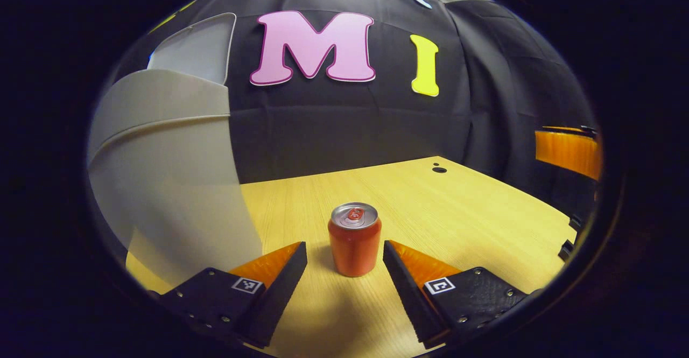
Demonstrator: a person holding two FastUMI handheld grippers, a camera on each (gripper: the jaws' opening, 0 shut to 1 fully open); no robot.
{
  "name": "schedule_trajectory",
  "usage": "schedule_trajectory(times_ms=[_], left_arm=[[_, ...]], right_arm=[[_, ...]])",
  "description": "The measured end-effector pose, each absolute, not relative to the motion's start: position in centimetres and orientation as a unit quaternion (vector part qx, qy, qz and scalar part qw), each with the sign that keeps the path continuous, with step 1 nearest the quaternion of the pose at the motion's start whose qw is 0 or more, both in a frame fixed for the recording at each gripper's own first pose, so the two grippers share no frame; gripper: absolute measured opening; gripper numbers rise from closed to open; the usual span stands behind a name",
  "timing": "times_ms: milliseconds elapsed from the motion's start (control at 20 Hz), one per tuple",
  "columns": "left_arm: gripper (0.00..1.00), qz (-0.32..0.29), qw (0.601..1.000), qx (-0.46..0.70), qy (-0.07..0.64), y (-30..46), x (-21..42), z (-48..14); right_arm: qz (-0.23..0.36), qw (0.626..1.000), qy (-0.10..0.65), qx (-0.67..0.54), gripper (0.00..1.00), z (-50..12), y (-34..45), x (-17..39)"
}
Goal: Press the lid of the desktop garbage bin to open it, pick up the crumpled paper on the desktop and throw it into the bin, then pick up the pop can on the desktop and drop it into the bin, and finally close the garbage bin lid.
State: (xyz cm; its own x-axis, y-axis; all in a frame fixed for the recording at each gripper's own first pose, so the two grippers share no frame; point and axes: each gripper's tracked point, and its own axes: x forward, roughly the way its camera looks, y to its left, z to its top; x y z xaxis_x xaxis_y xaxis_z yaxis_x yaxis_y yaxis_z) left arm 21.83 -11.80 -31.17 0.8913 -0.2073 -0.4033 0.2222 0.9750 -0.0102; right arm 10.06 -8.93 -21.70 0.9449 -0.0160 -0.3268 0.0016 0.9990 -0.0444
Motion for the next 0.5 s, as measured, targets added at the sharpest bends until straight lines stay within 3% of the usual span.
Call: schedule_trajectory(times_ms=[500], left_arm=[[0.94, -0.100, 0.975, 0.020, 0.199, -13.6, 26.5, -35.0]], right_arm=[[-0.028, 0.982, 0.187, -0.001, 0.98, -28.0, -11.1, 8.0]])
